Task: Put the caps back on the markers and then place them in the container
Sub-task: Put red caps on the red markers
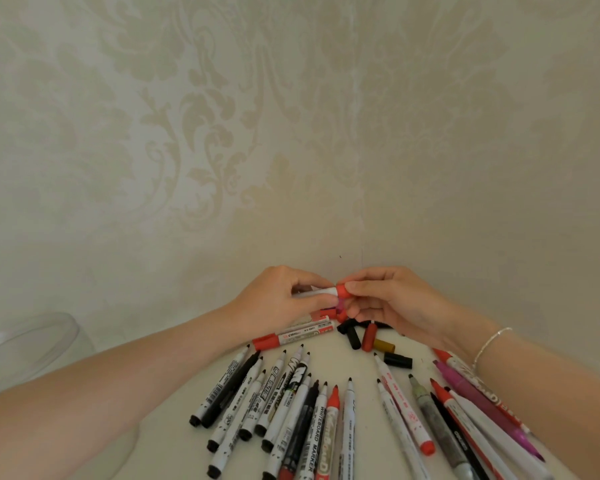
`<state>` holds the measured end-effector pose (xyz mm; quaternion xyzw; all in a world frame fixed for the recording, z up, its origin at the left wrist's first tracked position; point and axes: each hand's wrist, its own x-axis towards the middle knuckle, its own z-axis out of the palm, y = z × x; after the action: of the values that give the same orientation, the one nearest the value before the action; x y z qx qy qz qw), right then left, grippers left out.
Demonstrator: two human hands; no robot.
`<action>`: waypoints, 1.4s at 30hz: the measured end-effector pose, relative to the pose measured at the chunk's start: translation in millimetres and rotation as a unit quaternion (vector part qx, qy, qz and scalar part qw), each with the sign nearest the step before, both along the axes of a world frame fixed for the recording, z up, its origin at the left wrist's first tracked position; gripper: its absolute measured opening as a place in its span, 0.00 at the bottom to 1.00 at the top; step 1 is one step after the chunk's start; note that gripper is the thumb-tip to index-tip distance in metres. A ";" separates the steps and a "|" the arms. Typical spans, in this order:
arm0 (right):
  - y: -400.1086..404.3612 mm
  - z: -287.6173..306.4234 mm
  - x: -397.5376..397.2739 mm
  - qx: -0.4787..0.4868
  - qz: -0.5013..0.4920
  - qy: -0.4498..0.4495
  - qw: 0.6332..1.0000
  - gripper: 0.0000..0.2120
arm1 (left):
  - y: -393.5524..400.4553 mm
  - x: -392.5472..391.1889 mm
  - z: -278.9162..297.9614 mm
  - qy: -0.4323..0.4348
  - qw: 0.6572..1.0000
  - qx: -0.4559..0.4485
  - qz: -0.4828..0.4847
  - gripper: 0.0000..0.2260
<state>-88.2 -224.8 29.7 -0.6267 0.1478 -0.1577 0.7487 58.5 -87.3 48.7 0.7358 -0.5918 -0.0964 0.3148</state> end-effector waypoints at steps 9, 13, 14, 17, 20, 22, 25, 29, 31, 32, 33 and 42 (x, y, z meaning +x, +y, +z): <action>12.3 -3.5 23.4 -0.044 -0.139 0.013 0.989 0.14 | -7.9 19.5 -8.1 0.204 0.977 -0.029 0.051 0.11; 31.7 -11.2 47.7 -0.070 -0.111 0.015 0.991 0.11 | -7.9 20.8 -6.9 0.319 0.944 -0.040 0.078 0.15; 35.2 -12.3 52.8 -0.077 -0.126 0.015 0.989 0.10 | -5.2 21.8 -6.3 0.314 0.945 -0.040 0.087 0.14; 42.0 -15.0 64.9 -0.124 -0.132 0.025 0.983 0.07 | 7.4 28.1 -6.8 0.295 0.949 -0.031 0.106 0.12; 36.6 -19.9 76.8 -0.271 -0.138 0.038 0.952 0.08 | 20.9 35.8 -13.7 0.239 0.960 0.007 0.147 0.12; 30.4 -22.3 82.7 -0.390 -0.120 0.083 0.909 0.12 | 29.3 42.9 -24.6 0.052 0.979 0.095 0.171 0.10; 30.8 -31.1 91.4 -0.458 -0.046 0.133 0.878 0.09 | 38.6 41.4 -44.1 -0.019 0.978 0.098 0.183 0.13; 41.2 -41.7 103.8 -0.402 -0.016 0.106 0.910 0.08 | 29.9 43.8 -53.3 0.145 0.967 0.004 0.208 0.06; 42.1 -42.7 105.6 -0.354 -0.010 0.091 0.931 0.06 | 23.9 46.2 -51.7 0.180 0.957 -0.032 0.225 0.05; 41.9 -43.4 106.0 -0.336 -0.008 0.085 0.938 0.08 | 22.1 47.5 -52.1 0.196 0.952 -0.045 0.231 0.07; 41.2 -44.9 106.9 -0.330 -0.012 0.078 0.941 0.09 | 21.6 46.9 -50.9 0.207 0.950 -0.048 0.227 0.07; 18.3 -47.4 118.0 -0.657 -0.021 0.144 0.740 0.15 | 56.8 30.1 -53.4 -0.208 0.900 0.325 0.201 0.31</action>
<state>29.8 -206.5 -17.7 -0.9749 0.1267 -0.1398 0.1181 88.6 -30.5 -4.8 0.9038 -0.4190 -0.0633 -0.0595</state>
